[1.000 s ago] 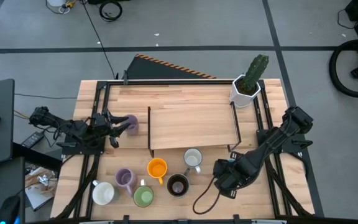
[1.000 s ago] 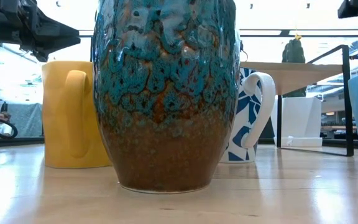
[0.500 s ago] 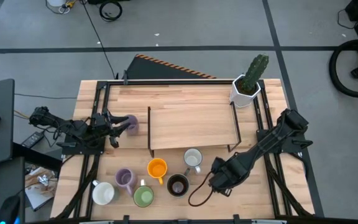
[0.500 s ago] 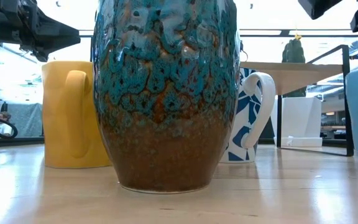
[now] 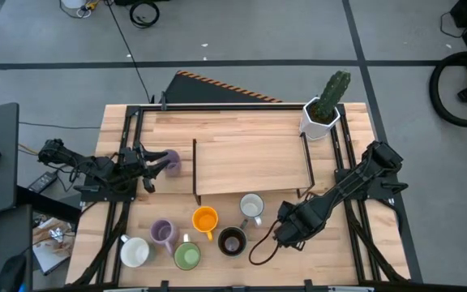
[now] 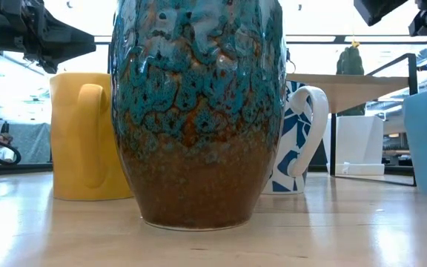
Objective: Place coffee mugs
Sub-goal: Put the blue cup on the shelf
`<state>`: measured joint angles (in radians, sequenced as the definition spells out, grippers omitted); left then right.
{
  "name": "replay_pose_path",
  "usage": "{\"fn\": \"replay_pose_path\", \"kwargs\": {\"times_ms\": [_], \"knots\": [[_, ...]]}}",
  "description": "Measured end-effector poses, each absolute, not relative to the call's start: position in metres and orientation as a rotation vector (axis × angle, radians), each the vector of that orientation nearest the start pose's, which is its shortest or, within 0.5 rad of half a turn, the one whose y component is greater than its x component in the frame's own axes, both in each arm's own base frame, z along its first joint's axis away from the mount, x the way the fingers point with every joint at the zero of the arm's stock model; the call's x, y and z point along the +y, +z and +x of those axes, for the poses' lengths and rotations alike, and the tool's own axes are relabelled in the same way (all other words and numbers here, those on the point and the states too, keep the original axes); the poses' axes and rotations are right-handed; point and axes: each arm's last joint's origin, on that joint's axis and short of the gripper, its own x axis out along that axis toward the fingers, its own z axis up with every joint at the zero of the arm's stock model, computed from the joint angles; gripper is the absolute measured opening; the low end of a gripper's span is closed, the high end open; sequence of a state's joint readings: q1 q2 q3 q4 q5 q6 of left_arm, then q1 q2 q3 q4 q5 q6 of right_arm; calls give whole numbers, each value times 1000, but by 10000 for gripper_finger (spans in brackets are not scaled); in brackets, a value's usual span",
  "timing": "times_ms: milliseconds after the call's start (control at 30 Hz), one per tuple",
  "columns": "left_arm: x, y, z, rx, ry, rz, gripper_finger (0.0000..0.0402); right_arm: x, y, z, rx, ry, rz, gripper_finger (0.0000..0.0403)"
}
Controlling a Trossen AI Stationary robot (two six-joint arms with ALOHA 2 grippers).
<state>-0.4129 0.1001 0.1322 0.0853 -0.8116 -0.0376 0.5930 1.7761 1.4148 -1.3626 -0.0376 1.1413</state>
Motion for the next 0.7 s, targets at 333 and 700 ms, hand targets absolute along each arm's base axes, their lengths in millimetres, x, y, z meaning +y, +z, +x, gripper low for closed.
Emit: {"fn": "replay_pose_path", "kwargs": {"times_ms": [333, 700], "knots": [[-16, 208, 88, -104, 396, -107, 141, 177, 251, 266, 1508, -479, 396, 159], [-16, 208, 88, -103, 396, -107, 141, 175, 221, 262, 1535, -523, 474, 159]]}}
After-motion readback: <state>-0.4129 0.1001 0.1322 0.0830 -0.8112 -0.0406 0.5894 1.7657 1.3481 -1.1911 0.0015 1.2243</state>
